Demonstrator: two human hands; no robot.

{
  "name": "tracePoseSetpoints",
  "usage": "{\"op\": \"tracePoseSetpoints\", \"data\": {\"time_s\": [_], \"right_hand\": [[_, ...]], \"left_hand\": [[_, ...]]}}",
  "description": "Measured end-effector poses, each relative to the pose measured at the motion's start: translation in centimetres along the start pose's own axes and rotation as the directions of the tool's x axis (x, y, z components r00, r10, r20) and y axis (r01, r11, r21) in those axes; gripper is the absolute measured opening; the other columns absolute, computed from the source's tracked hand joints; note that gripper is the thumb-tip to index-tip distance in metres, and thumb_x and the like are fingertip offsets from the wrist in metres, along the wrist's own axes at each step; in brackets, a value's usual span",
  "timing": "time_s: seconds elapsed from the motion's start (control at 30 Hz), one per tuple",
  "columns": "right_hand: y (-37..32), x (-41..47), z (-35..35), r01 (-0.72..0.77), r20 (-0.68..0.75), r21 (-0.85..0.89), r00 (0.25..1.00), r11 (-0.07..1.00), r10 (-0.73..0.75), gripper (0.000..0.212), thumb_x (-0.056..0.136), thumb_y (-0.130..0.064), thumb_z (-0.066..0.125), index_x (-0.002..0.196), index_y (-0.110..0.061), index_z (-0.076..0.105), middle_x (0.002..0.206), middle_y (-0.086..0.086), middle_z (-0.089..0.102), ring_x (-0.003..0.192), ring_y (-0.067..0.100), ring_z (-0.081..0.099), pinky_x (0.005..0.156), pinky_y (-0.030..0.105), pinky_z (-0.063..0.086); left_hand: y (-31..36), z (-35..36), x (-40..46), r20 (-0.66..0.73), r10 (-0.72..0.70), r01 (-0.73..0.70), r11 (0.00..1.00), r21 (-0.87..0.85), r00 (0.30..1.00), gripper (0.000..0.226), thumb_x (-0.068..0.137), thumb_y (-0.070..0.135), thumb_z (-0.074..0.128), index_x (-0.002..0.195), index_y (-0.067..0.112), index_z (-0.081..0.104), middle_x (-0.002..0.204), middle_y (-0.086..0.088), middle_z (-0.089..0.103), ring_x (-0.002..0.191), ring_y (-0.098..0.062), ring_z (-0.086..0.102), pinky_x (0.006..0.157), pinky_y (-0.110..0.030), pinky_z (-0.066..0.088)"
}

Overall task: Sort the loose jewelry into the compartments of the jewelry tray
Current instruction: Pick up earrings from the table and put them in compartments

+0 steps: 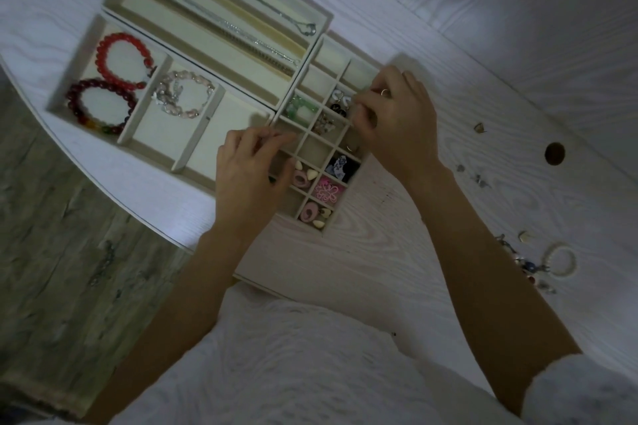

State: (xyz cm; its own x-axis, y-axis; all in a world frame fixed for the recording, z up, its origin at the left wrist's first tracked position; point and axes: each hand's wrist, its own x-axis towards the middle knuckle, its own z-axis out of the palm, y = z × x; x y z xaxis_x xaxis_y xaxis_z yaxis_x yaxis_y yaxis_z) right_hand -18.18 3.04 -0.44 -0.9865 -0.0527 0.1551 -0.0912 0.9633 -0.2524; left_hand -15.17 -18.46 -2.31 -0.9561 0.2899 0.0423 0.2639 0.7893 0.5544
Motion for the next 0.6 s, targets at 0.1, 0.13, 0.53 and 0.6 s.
{"op": "tracePoseSetpoints", "data": {"time_s": [0.1,0.13,0.53,0.6], "right_hand": [[0.4,-2.2,-1.3,-0.099,-0.056,0.082,0.993,0.992,0.103,0.019,0.087,-0.015,0.054,0.087,-0.007,0.072,0.087,0.008,0.059,0.079,0.023,0.052,0.071,0.030,0.040],[0.7,-3.5,-1.9,-0.149,-0.061,0.095,0.986,0.984,0.155,0.020,0.087,-0.016,0.054,0.089,-0.008,0.072,0.088,0.008,0.059,0.081,0.023,0.053,0.074,0.029,0.037],[4.9,-16.0,-2.7,-0.521,0.156,0.114,0.851,0.846,0.502,0.038,0.084,-0.005,0.062,0.122,-0.011,0.061,0.120,0.017,0.053,0.106,0.036,0.047,0.086,0.044,0.047],[4.8,-16.5,-2.4,-0.441,0.164,0.180,0.895,0.879,0.415,0.034,0.082,-0.003,0.064,0.116,-0.011,0.065,0.115,0.016,0.056,0.101,0.035,0.049,0.078,0.037,0.047]], "left_hand": [[0.8,0.1,-0.3,0.061,0.056,-0.060,0.996,0.059,0.997,0.048,0.081,0.047,0.060,0.118,0.017,0.065,0.111,-0.005,0.062,0.102,-0.024,0.045,0.082,-0.033,0.034],[1.4,0.2,-0.5,0.080,0.086,-0.092,0.993,0.076,0.993,0.052,0.080,0.052,0.058,0.118,0.018,0.064,0.112,-0.004,0.062,0.103,-0.023,0.045,0.082,-0.032,0.033],[5.5,3.3,-3.9,0.102,0.276,-0.293,0.925,0.240,0.956,0.043,0.082,0.027,0.054,0.121,0.013,0.064,0.112,-0.006,0.065,0.099,-0.024,0.041,0.083,-0.037,0.030],[5.6,3.4,-4.0,0.107,0.272,-0.290,0.923,0.254,0.956,0.043,0.082,0.027,0.051,0.121,0.015,0.065,0.112,-0.005,0.065,0.098,-0.025,0.042,0.082,-0.038,0.030]]}}
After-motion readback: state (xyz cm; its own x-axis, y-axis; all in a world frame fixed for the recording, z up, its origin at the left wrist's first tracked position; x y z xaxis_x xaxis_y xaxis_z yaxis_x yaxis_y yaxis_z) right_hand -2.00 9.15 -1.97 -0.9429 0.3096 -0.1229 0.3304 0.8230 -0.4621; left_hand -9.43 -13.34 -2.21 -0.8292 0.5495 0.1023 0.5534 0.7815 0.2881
